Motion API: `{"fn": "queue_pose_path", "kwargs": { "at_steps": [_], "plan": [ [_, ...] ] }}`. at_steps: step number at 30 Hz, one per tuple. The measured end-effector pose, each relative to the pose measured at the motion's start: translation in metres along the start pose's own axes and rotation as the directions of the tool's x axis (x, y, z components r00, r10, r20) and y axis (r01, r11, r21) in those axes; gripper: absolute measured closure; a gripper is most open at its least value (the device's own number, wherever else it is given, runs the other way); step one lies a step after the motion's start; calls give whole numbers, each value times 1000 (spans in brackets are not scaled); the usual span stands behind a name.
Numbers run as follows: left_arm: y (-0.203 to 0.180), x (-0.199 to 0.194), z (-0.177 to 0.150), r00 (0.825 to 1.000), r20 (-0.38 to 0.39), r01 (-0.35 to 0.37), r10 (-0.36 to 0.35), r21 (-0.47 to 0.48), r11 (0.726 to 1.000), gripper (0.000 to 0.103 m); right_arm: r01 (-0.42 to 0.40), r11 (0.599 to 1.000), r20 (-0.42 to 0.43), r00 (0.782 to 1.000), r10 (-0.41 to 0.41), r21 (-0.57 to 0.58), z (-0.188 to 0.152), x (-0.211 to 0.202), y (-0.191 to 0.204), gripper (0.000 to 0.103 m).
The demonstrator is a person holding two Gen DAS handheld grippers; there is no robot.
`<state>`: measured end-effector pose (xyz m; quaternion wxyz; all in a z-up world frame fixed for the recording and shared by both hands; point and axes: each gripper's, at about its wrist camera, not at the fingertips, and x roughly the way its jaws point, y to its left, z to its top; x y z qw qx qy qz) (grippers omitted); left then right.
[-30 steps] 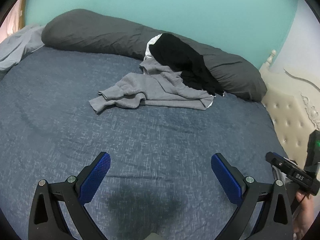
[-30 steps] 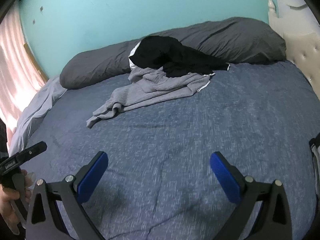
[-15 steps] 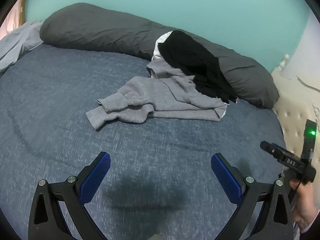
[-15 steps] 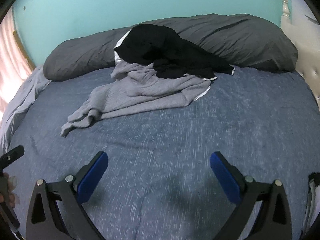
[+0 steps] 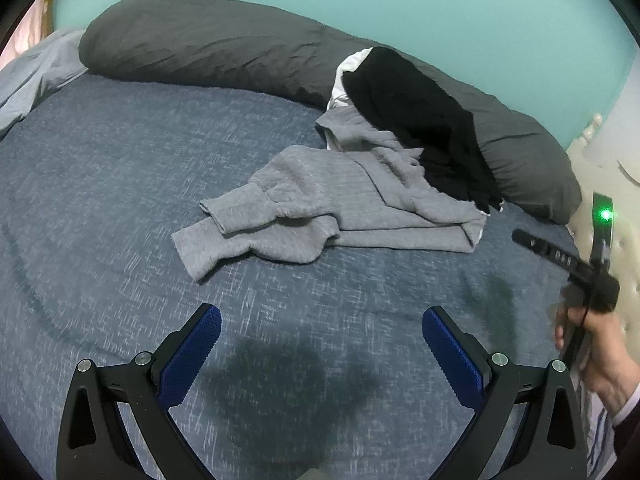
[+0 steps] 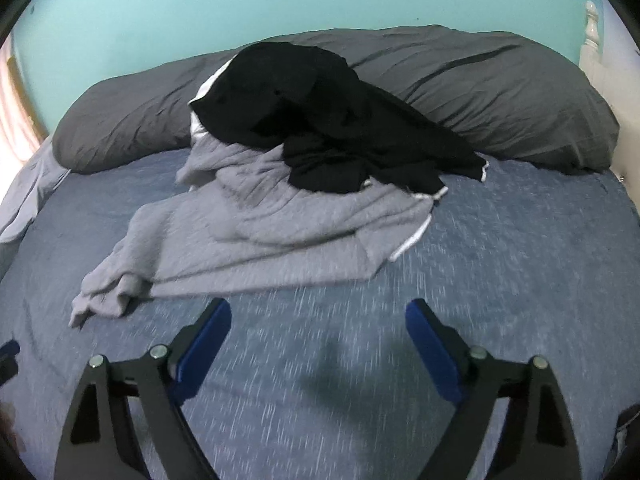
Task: Fold clothes
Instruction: 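Move the right tool toward the clothes pile by the pillow, then close the right gripper on the black garment atop the grey sweatshirt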
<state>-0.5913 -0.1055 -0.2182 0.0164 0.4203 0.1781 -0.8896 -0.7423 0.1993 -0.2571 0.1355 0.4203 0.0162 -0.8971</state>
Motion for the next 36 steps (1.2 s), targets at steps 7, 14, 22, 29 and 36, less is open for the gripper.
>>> {"fn": "queue_pose_path", "kwargs": {
  "at_steps": [7,14,22,29,36],
  "plan": [
    [12,31,16,1000,-12,-21,21,-26,999,0,5,1000,31,999,-5,-20,33,44,-1,12],
    [20,53,24,999,-23,-24,23,-44,999,0,-8,1000,18,1000,7,24,52,91,-6,12],
    [32,70,19,999,-45,-31,29,-51,998,0,1,998,27,1000,-3,58,69,128,-17,25],
    [34,80,17,998,-53,-36,33,-55,998,0,25,995,11,1000,-26,95,80,153,-27,30],
    [35,89,23,998,-49,-43,40,-61,997,0,28,995,-10,1000,-27,95,82,169,-26,41]
  ]
}}
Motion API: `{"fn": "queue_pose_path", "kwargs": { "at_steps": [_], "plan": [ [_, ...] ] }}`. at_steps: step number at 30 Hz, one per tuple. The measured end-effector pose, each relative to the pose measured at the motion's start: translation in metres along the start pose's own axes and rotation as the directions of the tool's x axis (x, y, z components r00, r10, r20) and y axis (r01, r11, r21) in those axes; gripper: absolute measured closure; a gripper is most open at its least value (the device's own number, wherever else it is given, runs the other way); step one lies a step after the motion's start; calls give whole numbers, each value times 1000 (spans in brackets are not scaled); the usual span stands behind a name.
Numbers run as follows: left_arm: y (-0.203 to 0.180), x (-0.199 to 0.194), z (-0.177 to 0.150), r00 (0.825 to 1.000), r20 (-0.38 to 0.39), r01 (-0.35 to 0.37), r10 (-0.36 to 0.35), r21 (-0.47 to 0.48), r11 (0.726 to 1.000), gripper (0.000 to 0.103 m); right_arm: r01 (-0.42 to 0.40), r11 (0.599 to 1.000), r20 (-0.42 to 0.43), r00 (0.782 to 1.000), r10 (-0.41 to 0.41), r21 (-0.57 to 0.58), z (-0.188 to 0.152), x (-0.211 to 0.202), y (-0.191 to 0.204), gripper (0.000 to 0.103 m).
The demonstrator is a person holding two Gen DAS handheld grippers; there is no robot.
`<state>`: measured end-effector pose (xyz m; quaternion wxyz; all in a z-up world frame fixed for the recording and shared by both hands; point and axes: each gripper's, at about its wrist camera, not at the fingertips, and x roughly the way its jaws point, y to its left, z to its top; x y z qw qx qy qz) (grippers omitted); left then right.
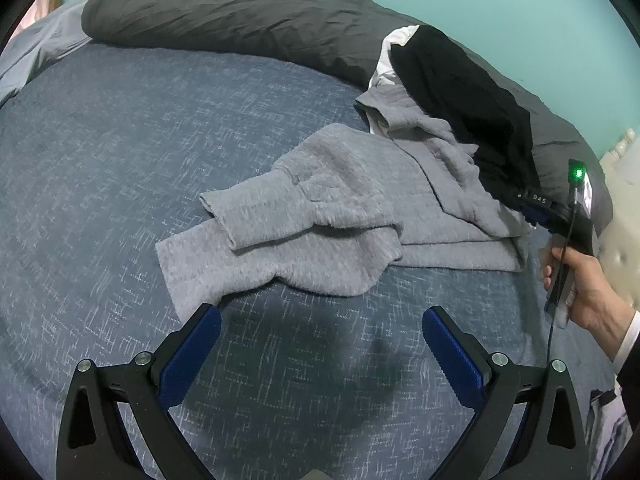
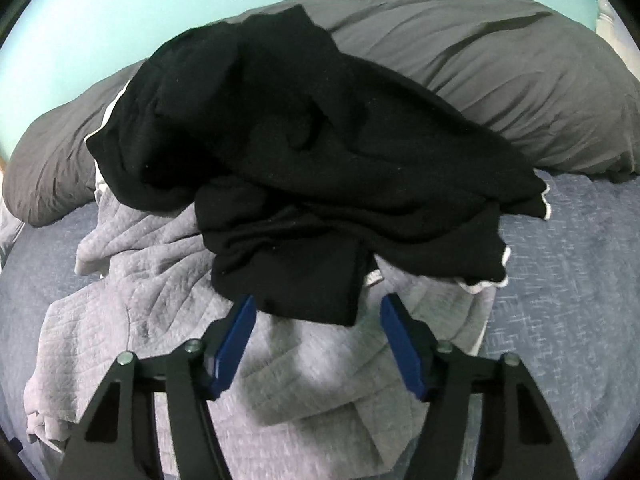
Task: Fold clothes
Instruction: 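Close the right gripper on the black garment atop the grey sweatshirt, then lift the black garment with the right gripper off the pile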
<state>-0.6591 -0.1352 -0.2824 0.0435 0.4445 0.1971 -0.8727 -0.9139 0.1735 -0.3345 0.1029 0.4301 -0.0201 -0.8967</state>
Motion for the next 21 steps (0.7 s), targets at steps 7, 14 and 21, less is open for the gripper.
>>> {"fn": "queue_pose_path", "kwargs": {
  "at_steps": [7,14,21],
  "plan": [
    [2,9,5,1000,7,-10,10,-8,1000,0,-14,1000,-17,1000,15,10,-1,15,0,63],
    [5,12,-1,1000,-1,-10,10,-8,1000,0,-78,997,32,996,77,14,-5,10,-3,86],
    [6,1,-7,1000,3,-17,17,-4,1000,0,-146,989,119,982,150,-37,-19,-24,3,89]
  ]
}}
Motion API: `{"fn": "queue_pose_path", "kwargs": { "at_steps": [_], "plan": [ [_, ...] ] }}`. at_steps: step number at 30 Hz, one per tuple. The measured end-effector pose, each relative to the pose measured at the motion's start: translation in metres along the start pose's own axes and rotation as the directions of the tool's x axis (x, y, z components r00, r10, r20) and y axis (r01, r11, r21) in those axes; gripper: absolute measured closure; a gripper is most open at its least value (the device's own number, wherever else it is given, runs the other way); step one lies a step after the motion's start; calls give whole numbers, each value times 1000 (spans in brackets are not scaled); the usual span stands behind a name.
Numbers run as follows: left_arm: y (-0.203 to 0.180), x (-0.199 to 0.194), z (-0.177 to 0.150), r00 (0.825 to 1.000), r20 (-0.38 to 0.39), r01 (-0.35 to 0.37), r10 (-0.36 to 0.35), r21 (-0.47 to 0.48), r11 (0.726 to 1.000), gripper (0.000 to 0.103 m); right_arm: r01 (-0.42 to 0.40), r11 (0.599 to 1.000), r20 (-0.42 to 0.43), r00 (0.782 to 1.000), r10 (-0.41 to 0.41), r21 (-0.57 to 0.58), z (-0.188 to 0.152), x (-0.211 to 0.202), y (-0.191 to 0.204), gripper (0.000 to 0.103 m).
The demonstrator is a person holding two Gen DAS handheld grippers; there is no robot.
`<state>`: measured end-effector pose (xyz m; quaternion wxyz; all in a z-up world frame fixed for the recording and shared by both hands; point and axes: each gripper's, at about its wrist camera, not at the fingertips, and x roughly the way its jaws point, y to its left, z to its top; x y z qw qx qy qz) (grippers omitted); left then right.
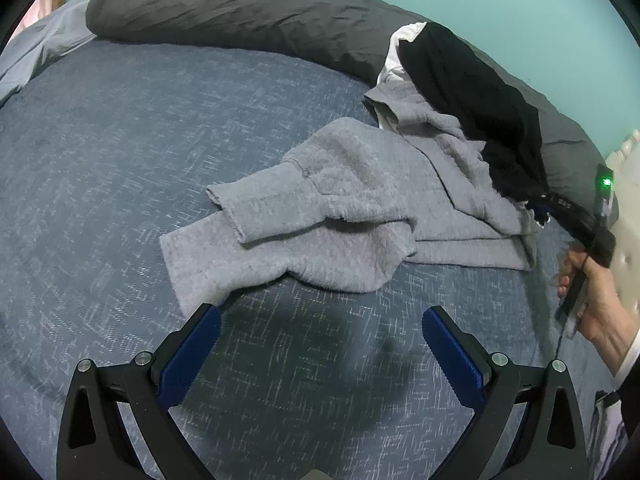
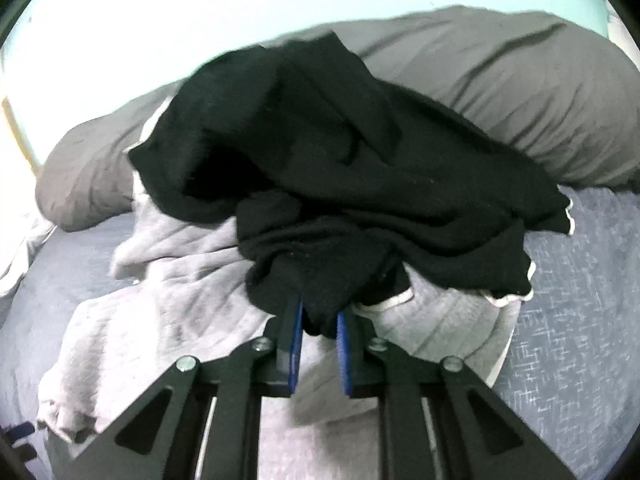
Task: Fold clothes
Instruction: 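Lift the black garment with the right gripper off the pile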
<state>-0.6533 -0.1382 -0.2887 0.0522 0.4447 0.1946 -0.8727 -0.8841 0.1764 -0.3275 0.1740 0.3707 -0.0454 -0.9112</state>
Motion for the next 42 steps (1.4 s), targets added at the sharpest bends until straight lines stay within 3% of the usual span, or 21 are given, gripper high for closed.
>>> {"fn": "queue_pose_path", "kwargs": {
  "at_steps": [10,21,27,31,37,42],
  "plan": [
    [-7,-44,-4,999,41,6,-7,8,1000,0,-96,991,57,993,101,-91,-10,-66,22,90],
    [-6,-98,-26,997,78,16,-17,13,1000,0,-221,956,92,966,242,-193,-47,-151,74,91],
    [0,-120,-35,995,94,16,-17,11,1000,0,-287,929,42,952,305,-233,-84,-188,104,91],
    [2,-126,-40,995,94,15,-15,11,1000,0,-338,906,-43,940,339,-254,-121,-204,115,91],
    [6,-130,-44,996,92,11,-12,11,1000,0,-359,895,-176,931,321,-264,-168,-199,118,91],
    [12,-126,-45,996,86,6,-7,7,1000,0,-298,945,-205,941,268,-134,-169,-186,94,86]
  ]
}}
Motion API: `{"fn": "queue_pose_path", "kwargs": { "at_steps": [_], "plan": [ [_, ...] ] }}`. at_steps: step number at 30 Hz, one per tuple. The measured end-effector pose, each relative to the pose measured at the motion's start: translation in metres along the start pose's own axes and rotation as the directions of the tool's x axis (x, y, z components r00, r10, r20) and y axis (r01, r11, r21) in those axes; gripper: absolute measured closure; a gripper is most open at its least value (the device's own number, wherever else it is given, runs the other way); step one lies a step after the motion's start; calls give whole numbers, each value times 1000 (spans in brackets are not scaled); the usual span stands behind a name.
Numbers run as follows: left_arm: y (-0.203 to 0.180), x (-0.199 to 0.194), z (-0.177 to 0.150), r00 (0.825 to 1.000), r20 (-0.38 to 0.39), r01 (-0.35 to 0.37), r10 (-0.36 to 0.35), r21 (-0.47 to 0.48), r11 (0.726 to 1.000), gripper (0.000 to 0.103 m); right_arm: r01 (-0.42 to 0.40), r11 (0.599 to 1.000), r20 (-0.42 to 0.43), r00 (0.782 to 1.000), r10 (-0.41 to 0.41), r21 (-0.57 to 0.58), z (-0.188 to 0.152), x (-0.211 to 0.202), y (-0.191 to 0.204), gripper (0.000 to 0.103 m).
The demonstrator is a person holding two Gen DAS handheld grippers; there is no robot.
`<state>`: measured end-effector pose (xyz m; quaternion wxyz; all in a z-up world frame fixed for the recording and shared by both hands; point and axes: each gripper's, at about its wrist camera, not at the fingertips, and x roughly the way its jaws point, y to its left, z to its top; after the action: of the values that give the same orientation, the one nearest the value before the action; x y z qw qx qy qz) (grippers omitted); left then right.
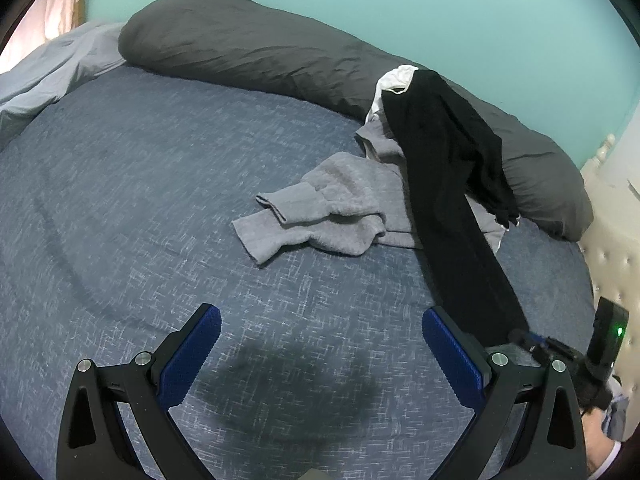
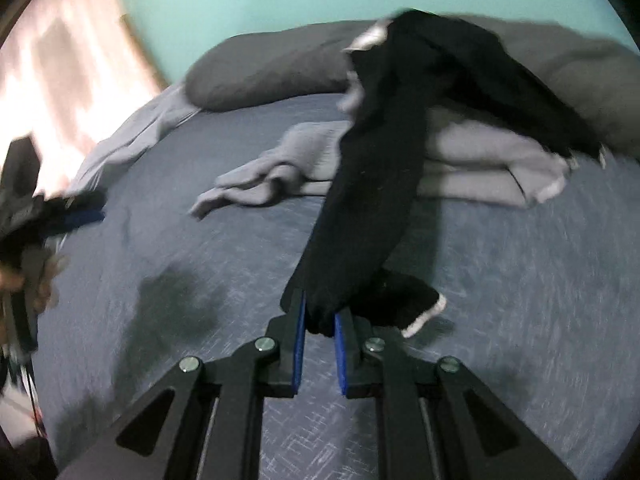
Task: Fold clothes
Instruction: 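Lift the black garment with the right gripper off the pile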
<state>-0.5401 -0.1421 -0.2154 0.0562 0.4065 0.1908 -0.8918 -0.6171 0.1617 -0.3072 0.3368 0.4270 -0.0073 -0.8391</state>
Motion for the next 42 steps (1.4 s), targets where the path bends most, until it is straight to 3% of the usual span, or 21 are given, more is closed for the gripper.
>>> {"fn": "queue_pose_path", "kwargs": {
  "at_steps": [2,4,9,11,13,16,23,24,26,28,30,36,42],
  "plan": [
    [2,3,-1,1000,-3,-4,4,0,1000,0,13,998,13,1000,-14,56,3,-3,-11,85],
    [4,6,-1,1000,-8,-6,6,-4,1000,0,50,997,29,998,-52,66,9,-8,-15,79],
    [6,14,-4,1000,-20,-7,6,-10,1000,0,118,990,53,991,-122,76,24,-14,-21,76],
    [6,16,-5,1000,-24,-4,3,-11,1000,0,125,990,45,991,-128,71,29,-5,-22,59],
    [5,18,-7,1000,-28,1,-1,-9,1000,0,120,989,3,993,-120,90,35,13,-30,32],
    [4,20,-10,1000,-31,4,-4,-1,1000,0,126,979,-67,991,-116,163,44,44,-50,32],
    [8,28,-13,999,-36,-1,1,1,1000,0,165,955,-126,983,-138,247,65,88,-81,31],
    [9,29,-14,999,-37,-1,1,0,1000,0,171,952,-149,979,-137,253,67,95,-84,35],
    [10,30,-15,999,-38,-1,1,-2,1000,0,177,946,-196,972,-126,270,66,106,-88,58],
    [11,29,-18,999,-39,1,-1,-3,1000,0,168,951,-187,975,-121,261,62,107,-86,81],
    [12,27,-19,999,-37,0,0,3,1000,0,156,960,-174,978,-117,232,58,103,-79,93],
    [16,12,-25,1000,-20,-4,4,0,1000,0,60,983,-59,997,-50,172,48,67,-54,96],
    [12,-17,-37,1000,16,8,-8,19,1000,0,-47,995,24,999,45,88,42,21,-12,97]
  ]
}}
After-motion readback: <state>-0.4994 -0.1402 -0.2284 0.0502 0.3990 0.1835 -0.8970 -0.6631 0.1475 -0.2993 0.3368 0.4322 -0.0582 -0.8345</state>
